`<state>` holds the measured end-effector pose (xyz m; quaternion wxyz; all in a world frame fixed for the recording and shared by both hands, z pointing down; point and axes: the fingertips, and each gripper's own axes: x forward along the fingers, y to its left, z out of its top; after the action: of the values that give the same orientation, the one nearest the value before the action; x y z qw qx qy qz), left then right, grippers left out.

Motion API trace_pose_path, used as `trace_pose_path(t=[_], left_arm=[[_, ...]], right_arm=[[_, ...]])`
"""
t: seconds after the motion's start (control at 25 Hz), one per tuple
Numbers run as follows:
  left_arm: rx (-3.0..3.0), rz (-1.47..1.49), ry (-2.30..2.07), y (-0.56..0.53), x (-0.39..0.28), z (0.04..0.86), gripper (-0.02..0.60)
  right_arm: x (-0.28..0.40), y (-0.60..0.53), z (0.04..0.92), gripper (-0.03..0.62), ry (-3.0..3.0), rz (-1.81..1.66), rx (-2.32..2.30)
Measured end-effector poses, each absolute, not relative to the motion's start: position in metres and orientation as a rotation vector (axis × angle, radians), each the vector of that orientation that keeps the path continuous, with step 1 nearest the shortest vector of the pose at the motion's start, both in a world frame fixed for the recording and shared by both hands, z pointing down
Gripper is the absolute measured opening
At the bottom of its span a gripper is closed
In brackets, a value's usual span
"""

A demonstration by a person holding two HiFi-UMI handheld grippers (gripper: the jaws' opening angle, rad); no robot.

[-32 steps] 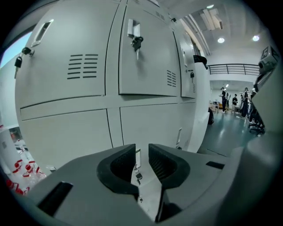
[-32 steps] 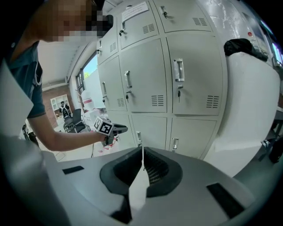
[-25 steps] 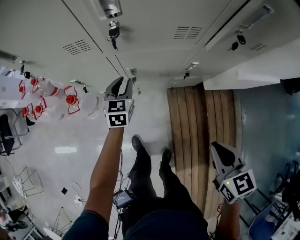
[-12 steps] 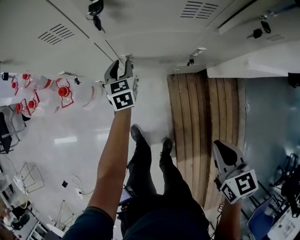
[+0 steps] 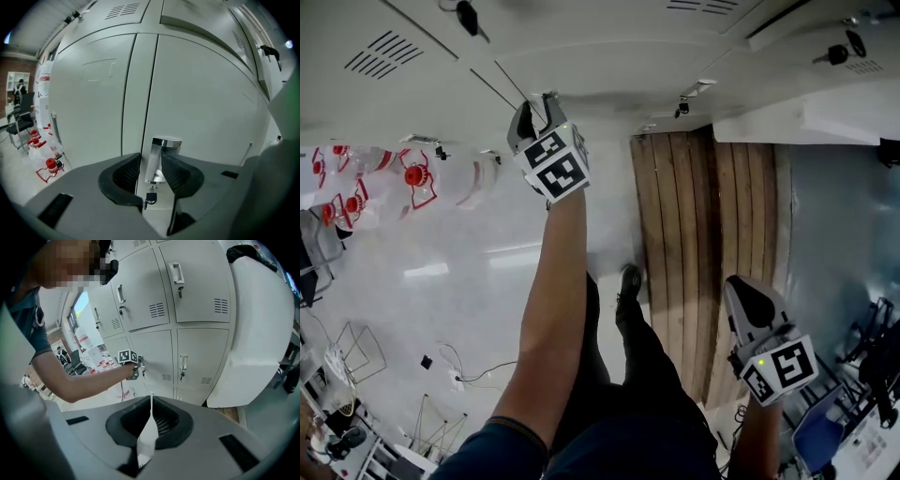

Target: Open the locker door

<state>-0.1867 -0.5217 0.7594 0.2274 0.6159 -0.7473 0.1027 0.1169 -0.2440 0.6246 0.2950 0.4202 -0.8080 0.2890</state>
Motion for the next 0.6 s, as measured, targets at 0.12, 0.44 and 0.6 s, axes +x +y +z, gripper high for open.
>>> trace_pose_path(t=[0.12, 0.44, 0.6], left_arm=[[1.651, 0.243, -2.103, -0.523, -0.189, 0.759, 0.143], [1.743, 0.303, -2.059, -0.518, -0.187, 0.760, 0.128], [1.769, 0.328, -2.044, -0.512, -0.186, 0.760, 0.132]], right_arm=[[0.118, -0.243, 0.628, 0.038, -2.144, 0.773, 1.119], [0.117, -0.244, 0.628, 0.038, -2.147, 0.779, 1.125], [0.118, -0.245, 0.627, 0.038, -2.153, 0.777, 1.126]])
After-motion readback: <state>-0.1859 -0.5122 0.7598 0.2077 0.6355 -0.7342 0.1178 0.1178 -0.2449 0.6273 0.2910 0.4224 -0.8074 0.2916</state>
